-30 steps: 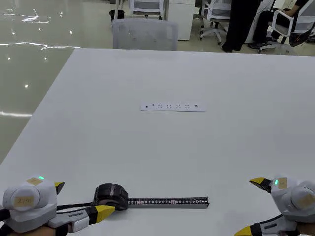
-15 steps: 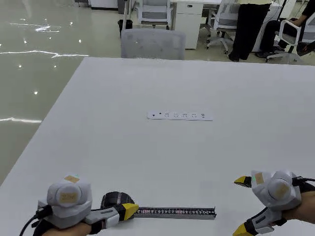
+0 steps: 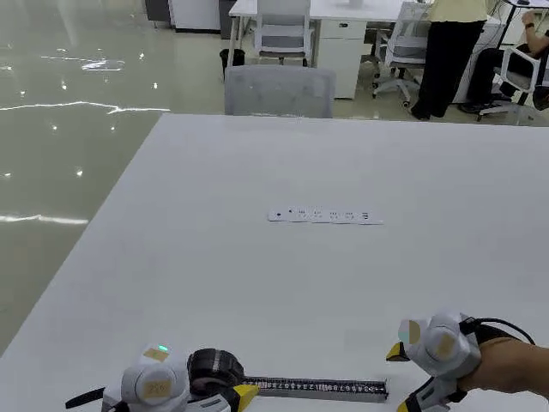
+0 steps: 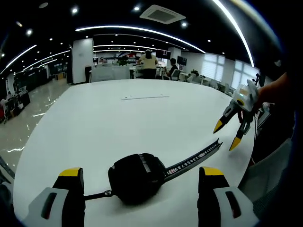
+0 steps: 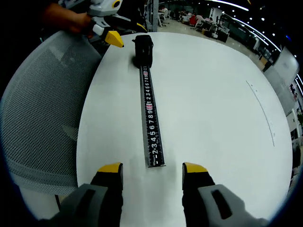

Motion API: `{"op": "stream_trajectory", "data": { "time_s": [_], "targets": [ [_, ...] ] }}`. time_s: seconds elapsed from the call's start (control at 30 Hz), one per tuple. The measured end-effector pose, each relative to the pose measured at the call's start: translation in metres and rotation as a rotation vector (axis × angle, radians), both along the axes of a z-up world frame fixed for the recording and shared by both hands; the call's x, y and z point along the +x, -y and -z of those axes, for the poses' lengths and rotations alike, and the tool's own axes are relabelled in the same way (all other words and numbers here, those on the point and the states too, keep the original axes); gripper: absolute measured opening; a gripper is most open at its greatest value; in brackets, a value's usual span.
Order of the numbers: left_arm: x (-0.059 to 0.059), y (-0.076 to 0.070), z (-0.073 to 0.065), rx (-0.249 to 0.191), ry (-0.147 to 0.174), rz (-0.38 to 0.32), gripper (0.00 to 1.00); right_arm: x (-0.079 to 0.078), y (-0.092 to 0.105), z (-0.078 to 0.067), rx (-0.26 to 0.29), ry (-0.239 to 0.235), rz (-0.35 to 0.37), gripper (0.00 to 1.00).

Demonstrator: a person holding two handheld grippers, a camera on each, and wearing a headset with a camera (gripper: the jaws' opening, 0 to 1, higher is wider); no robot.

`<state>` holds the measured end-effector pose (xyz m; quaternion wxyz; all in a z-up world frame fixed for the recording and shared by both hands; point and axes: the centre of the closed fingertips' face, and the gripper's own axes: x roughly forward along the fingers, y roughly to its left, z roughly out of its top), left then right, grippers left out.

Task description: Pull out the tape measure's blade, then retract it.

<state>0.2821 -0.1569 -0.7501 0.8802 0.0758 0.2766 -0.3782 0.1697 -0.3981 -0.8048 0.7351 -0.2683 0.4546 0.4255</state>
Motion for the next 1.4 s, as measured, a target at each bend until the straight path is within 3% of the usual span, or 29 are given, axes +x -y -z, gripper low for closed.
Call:
{"op": "stream_trajectory", "data": {
  "time_s": [0.13,0.37,0.53,0.73,0.83,0.9,1.1,1.23,1.27,1.4],
  "targets": [
    [-0.003,-0.001,0.005,-0.01,-0.026,-0.009,0.95,0.002,-0.003,0.01,-0.003,-0.022,-0.011,0.38],
    [0.001,0.0,0.001,-0.02,-0.004,-0.018,0.91,0.009,0.002,0.017,-0.013,-0.027,0.019,0.25],
    [0.002,0.0,0.004,-0.037,-0.036,-0.048,0.9,0.006,0.0,0.017,-0.02,-0.027,0.0,0.16],
    [0.009,-0.001,0.008,-0.026,-0.042,-0.078,0.84,0.005,-0.001,0.017,-0.046,-0.026,-0.008,0.15],
    [0.015,-0.003,0.008,-0.024,-0.049,-0.115,0.77,0.005,0.001,0.018,-0.082,-0.061,0.074,0.14],
    [0.017,-0.002,0.008,-0.017,-0.045,-0.126,0.75,0.006,-0.002,0.018,-0.102,-0.067,0.067,0.14],
    [0.015,0.005,0.022,-0.011,-0.114,-0.152,0.71,0.007,0.0,0.02,-0.142,-0.095,0.056,0.14],
    [0.015,0.007,0.027,-0.032,-0.152,-0.182,0.61,0.006,-0.001,0.019,-0.142,-0.101,0.05,0.14],
    [0.017,0.006,0.029,-0.02,-0.143,-0.188,0.61,0.006,-0.001,0.019,-0.137,-0.099,0.067,0.14],
    [0.02,0.008,0.034,-0.011,-0.157,-0.207,0.6,0.006,0.0,0.019,-0.124,-0.085,0.088,0.14]
  ]
}}
